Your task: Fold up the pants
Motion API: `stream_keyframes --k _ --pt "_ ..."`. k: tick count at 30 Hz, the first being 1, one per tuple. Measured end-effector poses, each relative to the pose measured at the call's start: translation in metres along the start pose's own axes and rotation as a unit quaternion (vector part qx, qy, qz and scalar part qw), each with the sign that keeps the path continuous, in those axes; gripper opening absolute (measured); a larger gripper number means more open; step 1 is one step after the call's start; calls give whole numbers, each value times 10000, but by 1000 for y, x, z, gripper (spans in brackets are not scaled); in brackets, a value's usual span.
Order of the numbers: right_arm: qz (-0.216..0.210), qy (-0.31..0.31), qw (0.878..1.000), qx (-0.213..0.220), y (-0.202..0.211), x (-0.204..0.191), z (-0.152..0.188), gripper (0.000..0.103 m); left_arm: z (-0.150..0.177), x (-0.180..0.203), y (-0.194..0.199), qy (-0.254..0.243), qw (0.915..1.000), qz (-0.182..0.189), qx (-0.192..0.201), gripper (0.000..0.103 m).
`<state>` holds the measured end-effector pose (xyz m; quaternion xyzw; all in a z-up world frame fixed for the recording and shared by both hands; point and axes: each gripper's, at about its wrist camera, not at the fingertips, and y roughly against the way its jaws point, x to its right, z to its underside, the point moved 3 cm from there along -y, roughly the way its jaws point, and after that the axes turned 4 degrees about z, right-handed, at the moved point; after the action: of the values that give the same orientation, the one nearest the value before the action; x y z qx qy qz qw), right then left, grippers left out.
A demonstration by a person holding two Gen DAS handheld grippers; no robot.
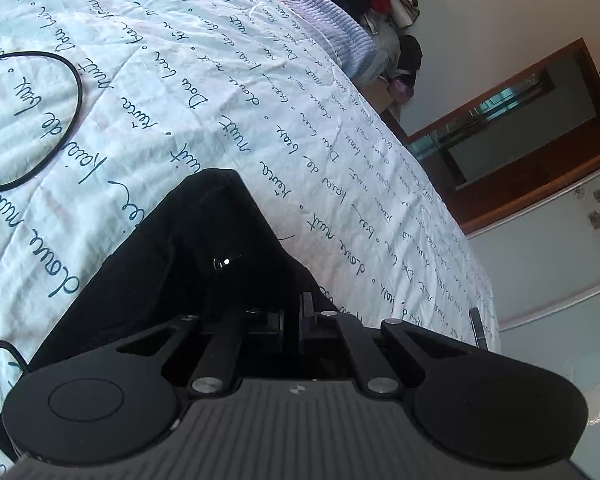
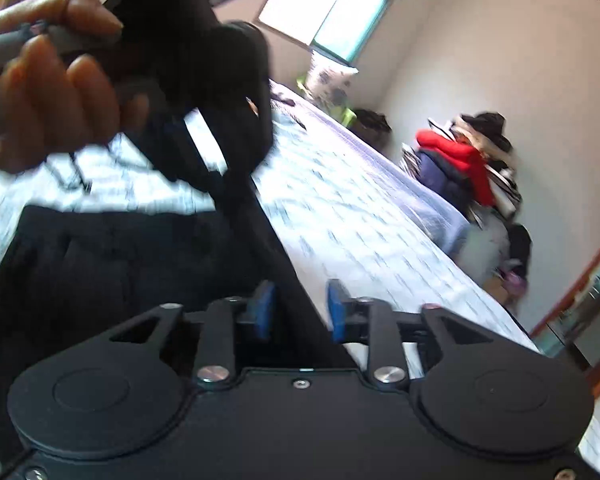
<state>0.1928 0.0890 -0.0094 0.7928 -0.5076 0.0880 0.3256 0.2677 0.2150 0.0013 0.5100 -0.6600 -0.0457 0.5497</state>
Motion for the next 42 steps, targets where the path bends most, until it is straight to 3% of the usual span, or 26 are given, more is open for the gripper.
stream_keyframes --k 3,5,7,8,9,10,12,13,14,15,16,18,23,24,25,30,36,42 --pt "289 115 9979 -568 48 13 35 30 6 -1 6 -45 10000 29 4 5" --pt "230 -282 9951 -915 88 32 50 30 8 -3 8 -29 10000 51 -11 5" --pt "-426 -1633 9837 -621 145 71 53 31 10 -5 8 -54 10000 10 -1 5" --pt "-903 -2292 9688 -273 172 90 54 36 11 -5 7 -66 10000 -11 4 5" --pt "-1245 -2742 9536 68 193 105 55 50 11 -5 5 -78 10000 -43 3 5" --pt "-1107 -2821 9527 250 205 111 54 69 12 -5 4 -56 10000 -75 3 5" --pt "153 -1794 9834 -219 192 94 50 73 12 -7 4 76 10000 -43 8 5" --pt "719 -981 9905 -635 170 76 53 72 12 -7 5 127 9999 -13 13 5" --pt "991 -391 9905 -868 148 59 58 70 12 -7 6 167 9999 -6 30 5" --pt "998 -15 9909 -907 128 43 64 61 11 -7 8 199 9998 -11 42 5" --pt "867 167 9923 -872 110 31 68 47 11 -6 9 213 9998 -13 44 5" --pt "790 318 9909 -1047 76 16 76 35 10 -4 12 185 9998 -53 71 5" --pt "975 824 9848 -1180 37 3 88 34 9 1 18 87 9997 -77 196 5" --pt "1040 912 9825 -1247 32 1 89 28 10 2 18 56 9997 -103 216 5" --pt "1062 971 9811 -1297 34 7 92 12 11 1 18 42 9996 -132 236 5" --pt "1109 762 9853 -1048 62 7 83 4 27 -6 32 -116 9988 -313 371 5" --pt "918 924 9888 -729 124 -27 73 3 63 -31 70 -231 9971 -471 551 5" --pt "497 1079 9905 -688 163 -74 78 3 97 -50 91 -371 9932 -816 743 5"
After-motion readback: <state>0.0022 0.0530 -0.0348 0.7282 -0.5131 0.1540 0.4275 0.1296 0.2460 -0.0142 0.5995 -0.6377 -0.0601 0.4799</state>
